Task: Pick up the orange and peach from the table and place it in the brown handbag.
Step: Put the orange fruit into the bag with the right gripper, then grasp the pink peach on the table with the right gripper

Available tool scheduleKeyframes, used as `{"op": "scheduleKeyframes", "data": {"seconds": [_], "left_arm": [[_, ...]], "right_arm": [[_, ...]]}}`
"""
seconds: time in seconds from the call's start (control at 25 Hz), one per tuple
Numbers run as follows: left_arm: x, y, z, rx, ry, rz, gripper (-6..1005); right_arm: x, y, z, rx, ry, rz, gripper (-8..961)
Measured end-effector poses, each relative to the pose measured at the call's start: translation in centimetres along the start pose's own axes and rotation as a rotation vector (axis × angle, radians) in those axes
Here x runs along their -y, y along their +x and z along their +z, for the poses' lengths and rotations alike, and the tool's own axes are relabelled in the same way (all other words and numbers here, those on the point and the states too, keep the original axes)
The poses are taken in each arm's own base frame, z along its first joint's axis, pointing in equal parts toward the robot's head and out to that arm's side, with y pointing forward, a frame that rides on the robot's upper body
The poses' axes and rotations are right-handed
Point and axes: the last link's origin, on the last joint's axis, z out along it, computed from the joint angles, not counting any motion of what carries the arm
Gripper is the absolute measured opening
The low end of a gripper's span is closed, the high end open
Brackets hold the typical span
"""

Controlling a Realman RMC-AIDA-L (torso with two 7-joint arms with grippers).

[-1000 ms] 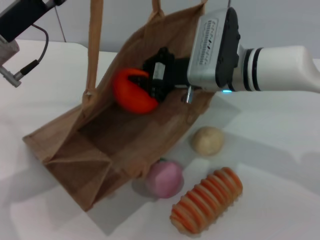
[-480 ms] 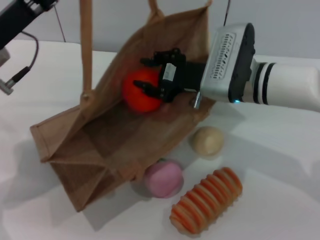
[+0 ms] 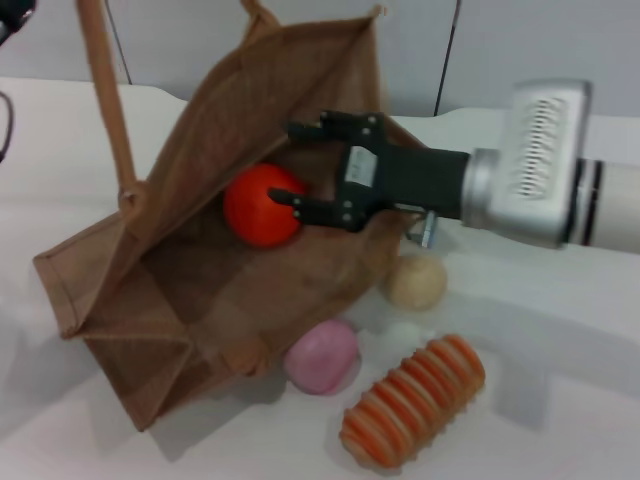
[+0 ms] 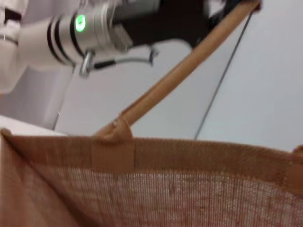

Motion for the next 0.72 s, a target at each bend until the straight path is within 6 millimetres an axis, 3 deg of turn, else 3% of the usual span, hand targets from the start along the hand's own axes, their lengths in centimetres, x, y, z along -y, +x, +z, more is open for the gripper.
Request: {"op": "scheduleKeyframes", "data": {"seconds": [0.2,0.4,0.72], "left_arm": [[0.2,0.2,-1.6,-0.03,0.05,0.015,119],[0.4,0.5,-2.7,-0.055,0.088,0.039,119],[0.4,0.8,-3.6,-0.074,0.115,0.052,120]], "right_arm": [[0.7,0.7,-4.3,0.031,-0.017,0.133,711],[1.4,1.4,-7.9,-0.059,-0.092,0.275,710],[-0.3,2.2,-8.4,-0.194,-0.259,0.328,710]]}}
